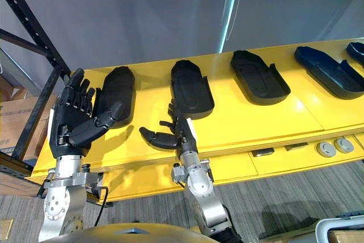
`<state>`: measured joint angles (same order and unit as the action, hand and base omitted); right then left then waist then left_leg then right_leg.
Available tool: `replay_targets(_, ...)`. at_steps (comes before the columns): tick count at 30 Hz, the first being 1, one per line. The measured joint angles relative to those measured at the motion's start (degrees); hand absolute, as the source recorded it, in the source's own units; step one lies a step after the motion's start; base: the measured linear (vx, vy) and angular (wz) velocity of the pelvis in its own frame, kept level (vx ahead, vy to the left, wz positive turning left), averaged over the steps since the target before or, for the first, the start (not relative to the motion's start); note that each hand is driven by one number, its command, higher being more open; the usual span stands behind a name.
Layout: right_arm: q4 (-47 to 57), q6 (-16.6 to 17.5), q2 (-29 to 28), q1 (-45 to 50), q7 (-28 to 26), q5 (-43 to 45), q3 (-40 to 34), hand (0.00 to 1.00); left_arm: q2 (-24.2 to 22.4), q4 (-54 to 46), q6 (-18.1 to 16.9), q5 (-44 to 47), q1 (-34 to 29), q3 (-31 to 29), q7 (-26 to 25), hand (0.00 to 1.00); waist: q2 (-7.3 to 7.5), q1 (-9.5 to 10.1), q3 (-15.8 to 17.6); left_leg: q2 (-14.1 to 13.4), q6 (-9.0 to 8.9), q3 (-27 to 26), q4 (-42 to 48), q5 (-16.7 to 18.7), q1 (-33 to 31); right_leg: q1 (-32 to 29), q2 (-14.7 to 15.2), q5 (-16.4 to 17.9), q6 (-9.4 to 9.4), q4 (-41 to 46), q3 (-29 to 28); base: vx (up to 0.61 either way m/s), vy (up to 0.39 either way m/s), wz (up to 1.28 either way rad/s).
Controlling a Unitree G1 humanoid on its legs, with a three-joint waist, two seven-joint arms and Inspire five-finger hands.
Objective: Walk over and take three plastic housings, then place them on the shelf
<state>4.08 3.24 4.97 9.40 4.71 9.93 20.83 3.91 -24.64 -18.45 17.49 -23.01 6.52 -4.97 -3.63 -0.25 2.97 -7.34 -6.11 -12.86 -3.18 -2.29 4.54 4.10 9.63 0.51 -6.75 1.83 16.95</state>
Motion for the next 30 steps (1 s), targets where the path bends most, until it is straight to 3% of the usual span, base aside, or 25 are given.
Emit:
replay_targets(2,-0.5,3.3,0.1,0.0,-4.3,0.0,0.5,1.0,0.0,0.0,0.0,-0.1,0.3,0.0,-1.1,1.0,0.01,0.11,0.0,0.0,-0.04,0.0,0.0,0.0,0.0,0.1,0.0,0.0,0.0,0.0,0.1,0.0,0.0,0.0)
replay_targets(7,-0.5,7.5,2.3,-1.8,-9.1,2.3,1.6,1.0,0.0,0.0,-0.1,-0.1,0.9,-0.8,-2.7,1.0,0.26,0.27,0.1,0.0,-0.08,0.3,0.0,0.1,0.2,0.5,0.0,0.0,0.0,0.0,0.3,0.0,0.0,0.01)
replay_targets(12,5.1,12.8,2.7,-4.2,-9.0,2.2,-3.9,1.0,0.0,-0.5,-1.4,-0.5,3.1,-3.9,-4.2,1.0,0.62,1.23,0.3,-0.1,-0.16,0.5,0.0,0.1,0.9,1.4,-0.1,0.0,0.02,0.0,0.3,-0.01,0.0,0.01)
replay_targets(17,11.7,16.8,2.7,-5.3,-7.5,1.4,-11.4,1.0,0.0,-3.1,-1.7,-9.5,3.4,-7.5,-7.7,1.0,1.56,0.93,-0.3,-0.1,-0.16,0.5,0.1,0.1,1.0,1.6,-0.1,0.0,0.02,0.0,0.3,0.0,0.0,0.01)
replay_targets(21,12.6,17.6,2.2,-4.9,-2.5,-2.9,-16.3,1.0,0.0,-3.4,-1.8,-12.7,3.3,-8.9,-9.9,1.0,1.83,0.43,-0.4,-0.1,-0.15,0.7,0.1,0.1,1.1,1.9,-0.1,0.0,0.02,-0.1,0.5,0.0,0.001,0.02)
replay_targets(23,12.6,17.7,1.5,-2.3,1.7,-6.1,-19.5,1.0,-0.3,-2.8,-1.8,-20.3,2.4,-10.4,-13.2,1.0,1.81,0.39,-0.4,-0.1,-0.14,0.7,0.1,0.1,1.0,1.9,-0.1,0.0,0.03,-0.1,0.5,0.0,0.0,0.0)
replay_targets(25,10.5,17.7,-1.0,4.5,13.2,-12.9,-27.8,1.0,-1.5,1.0,-2.7,-30.6,-0.6,-14.2,-23.0,1.0,1.54,0.1,-0.3,-0.1,-0.14,0.7,-0.2,0.1,0.8,1.8,-0.2,-0.1,-0.05,-0.8,0.6,0.0,0.0,0.0)
replay_targets(30,1.8,17.5,-3.4,10.0,25.2,-14.7,-36.0,1.0,-3.8,9.2,-4.3,-34.5,-3.3,-16.9,-34.2,1.0,1.56,-0.14,0.1,-0.3,-0.35,0.2,-0.4,0.3,1.1,1.7,-0.4,-0.1,-0.04,-1.0,0.2,0.02,0.0,-0.05)
